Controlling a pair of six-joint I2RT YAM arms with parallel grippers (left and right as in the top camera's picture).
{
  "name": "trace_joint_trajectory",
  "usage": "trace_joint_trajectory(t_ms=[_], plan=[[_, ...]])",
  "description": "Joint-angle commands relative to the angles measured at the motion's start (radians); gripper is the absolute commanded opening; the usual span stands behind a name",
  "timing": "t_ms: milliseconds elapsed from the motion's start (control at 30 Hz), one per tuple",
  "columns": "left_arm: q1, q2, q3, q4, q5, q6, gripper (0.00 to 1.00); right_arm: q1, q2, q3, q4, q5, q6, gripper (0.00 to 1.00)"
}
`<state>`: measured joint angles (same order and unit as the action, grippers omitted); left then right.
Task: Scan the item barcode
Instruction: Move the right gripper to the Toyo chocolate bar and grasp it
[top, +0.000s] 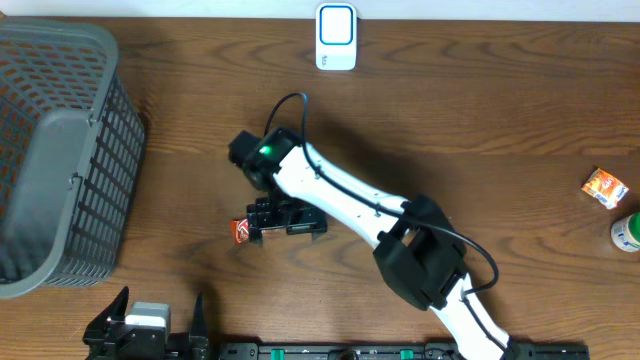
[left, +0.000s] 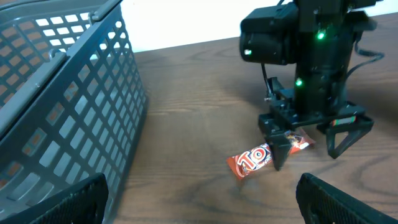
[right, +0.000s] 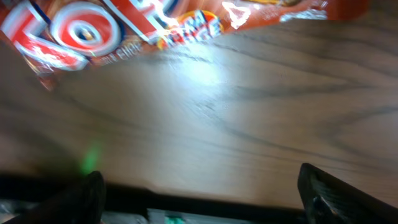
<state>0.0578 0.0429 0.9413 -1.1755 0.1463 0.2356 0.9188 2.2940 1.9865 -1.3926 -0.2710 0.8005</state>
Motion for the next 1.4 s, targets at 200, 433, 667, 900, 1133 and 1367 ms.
trace_joint_trajectory(t_ms=[200, 433, 667, 900, 1133, 1367], plan=[[-0.002, -0.003, 0.005, 0.001, -0.009, 0.002, 0.96, 0.049, -0.001, -0.093, 0.153, 0.082, 0.796, 0.97], [-0.002, -0.003, 0.005, 0.001, -0.009, 0.002, 0.96, 0.037, -0.001, -0.240, 0.515, -0.020, 0.992, 0.88], [-0.002, -0.003, 0.005, 0.001, -0.009, 0.002, 0.96, 0.051, -0.002, -0.224, 0.581, -0.057, 0.961, 0.80], [-0.002, -0.003, 0.005, 0.001, -0.009, 0.002, 0.96, 0.042, -0.050, -0.087, 0.507, -0.069, 0.513, 0.87], [-0.002, -0.003, 0.005, 0.001, -0.009, 0.002, 0.96, 0.056, -0.090, 0.030, 0.301, 0.285, -0.159, 0.99], [-0.002, -0.003, 0.005, 0.001, -0.009, 0.002, 0.96, 0.036, -0.006, -0.038, 0.389, 0.274, -0.575, 0.99]])
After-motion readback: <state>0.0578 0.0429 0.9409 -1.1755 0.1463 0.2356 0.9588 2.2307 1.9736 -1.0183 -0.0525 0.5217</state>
